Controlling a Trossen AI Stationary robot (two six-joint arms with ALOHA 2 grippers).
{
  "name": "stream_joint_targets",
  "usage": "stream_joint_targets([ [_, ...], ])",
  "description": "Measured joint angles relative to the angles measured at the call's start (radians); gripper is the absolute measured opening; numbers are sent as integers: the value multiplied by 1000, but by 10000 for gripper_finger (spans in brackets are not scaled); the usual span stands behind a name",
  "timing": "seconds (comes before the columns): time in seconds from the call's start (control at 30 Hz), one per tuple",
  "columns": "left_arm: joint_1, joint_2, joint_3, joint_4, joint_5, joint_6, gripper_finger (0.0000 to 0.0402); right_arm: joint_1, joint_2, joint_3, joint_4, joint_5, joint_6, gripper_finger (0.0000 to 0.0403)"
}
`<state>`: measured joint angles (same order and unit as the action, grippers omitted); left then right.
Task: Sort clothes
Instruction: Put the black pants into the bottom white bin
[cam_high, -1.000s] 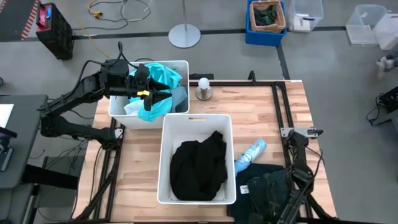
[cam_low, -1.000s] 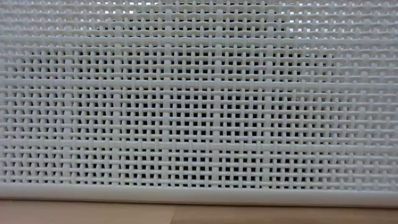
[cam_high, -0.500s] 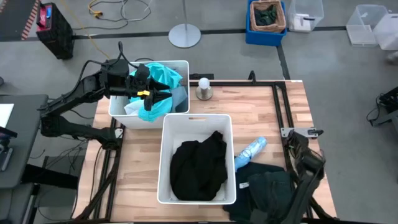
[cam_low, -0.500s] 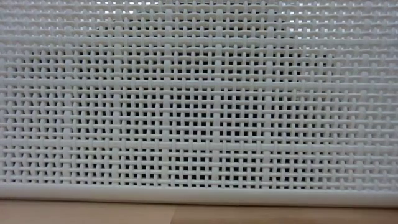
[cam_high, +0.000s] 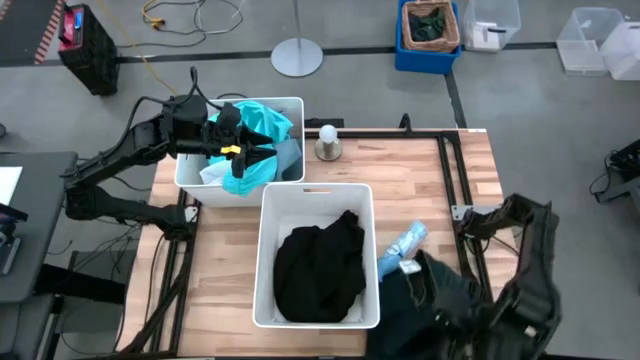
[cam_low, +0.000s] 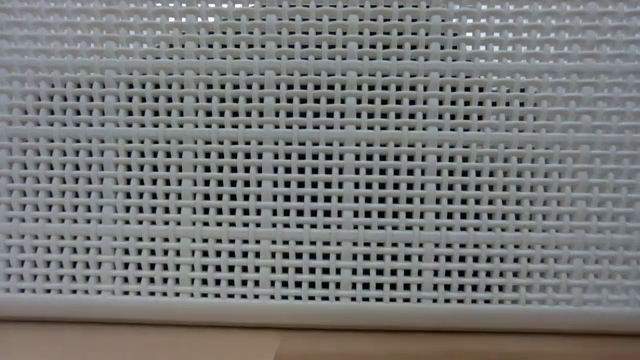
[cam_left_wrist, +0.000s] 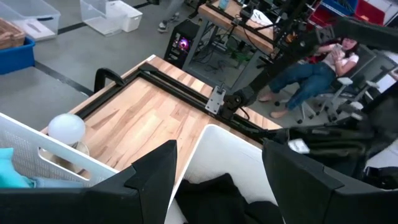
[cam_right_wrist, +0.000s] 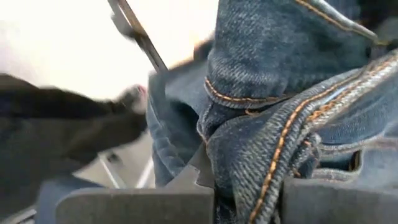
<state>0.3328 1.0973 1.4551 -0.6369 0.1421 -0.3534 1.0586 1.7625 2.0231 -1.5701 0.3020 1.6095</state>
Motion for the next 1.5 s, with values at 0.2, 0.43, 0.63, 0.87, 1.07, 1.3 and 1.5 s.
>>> stream_joint_targets([
  [0.2, 0, 0, 0, 0, 0, 1, 231, -12, -111, 0, -2, 167, -73, 37],
  [0.43, 0, 0, 0, 0, 0, 4, 231, -14, -223, 1, 31, 345, -214, 37],
  [0.63, 0, 0, 0, 0, 0, 9, 231, -15, -300, 1, 135, 474, -372, 37],
  [0.87, 0, 0, 0, 4, 0, 10, 231, -68, -374, 3, 373, 576, -705, 37],
  [1.07, 0, 0, 0, 34, 0, 10, 231, -171, -408, 3, 667, 578, -1105, 37],
  [1.3, 0, 0, 0, 89, 0, -4, 231, -287, -400, 3, 993, 549, -1446, 37],
  [1.5, 0, 0, 0, 160, 0, -16, 231, -388, -324, 3, 1125, 490, -1509, 37],
])
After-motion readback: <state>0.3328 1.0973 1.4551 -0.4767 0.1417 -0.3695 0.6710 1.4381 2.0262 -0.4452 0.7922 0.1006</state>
